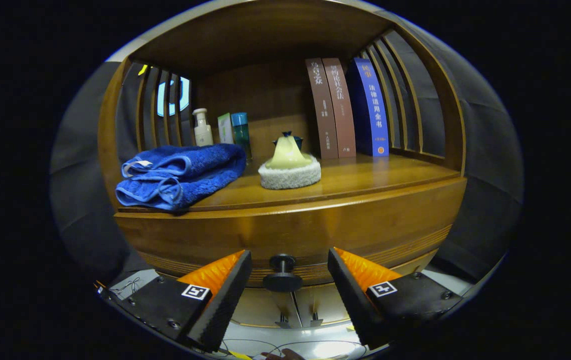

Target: Pull open the drawer, take out the items inside it, and place them on the countertop above the cabinet.

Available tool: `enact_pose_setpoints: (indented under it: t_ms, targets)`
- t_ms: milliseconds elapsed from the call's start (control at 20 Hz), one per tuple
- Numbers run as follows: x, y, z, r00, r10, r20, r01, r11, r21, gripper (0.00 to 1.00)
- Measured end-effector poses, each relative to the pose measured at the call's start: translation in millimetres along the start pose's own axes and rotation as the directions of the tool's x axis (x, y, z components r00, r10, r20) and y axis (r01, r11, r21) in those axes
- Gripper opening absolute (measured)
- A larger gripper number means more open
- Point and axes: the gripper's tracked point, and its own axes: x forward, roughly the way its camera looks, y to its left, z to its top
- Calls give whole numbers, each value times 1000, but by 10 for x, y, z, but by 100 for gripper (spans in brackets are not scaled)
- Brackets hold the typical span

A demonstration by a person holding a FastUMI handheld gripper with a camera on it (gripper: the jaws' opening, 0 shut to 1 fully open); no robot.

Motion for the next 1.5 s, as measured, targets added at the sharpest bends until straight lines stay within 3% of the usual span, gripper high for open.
enact_pose_setpoints:
  t_ms: [450,800,1100,1500]
  targets:
    - [-932,178,1014,989,23,143,-11,996,-89,99]
    - [-1738,220,1889,971,26,239,-7,997,-82,99]
    - [-2172,175,2095,962,20,274,-2,998,-65,99]
    - [-2253,157,2060,964,21,265,0,997,-78,99]
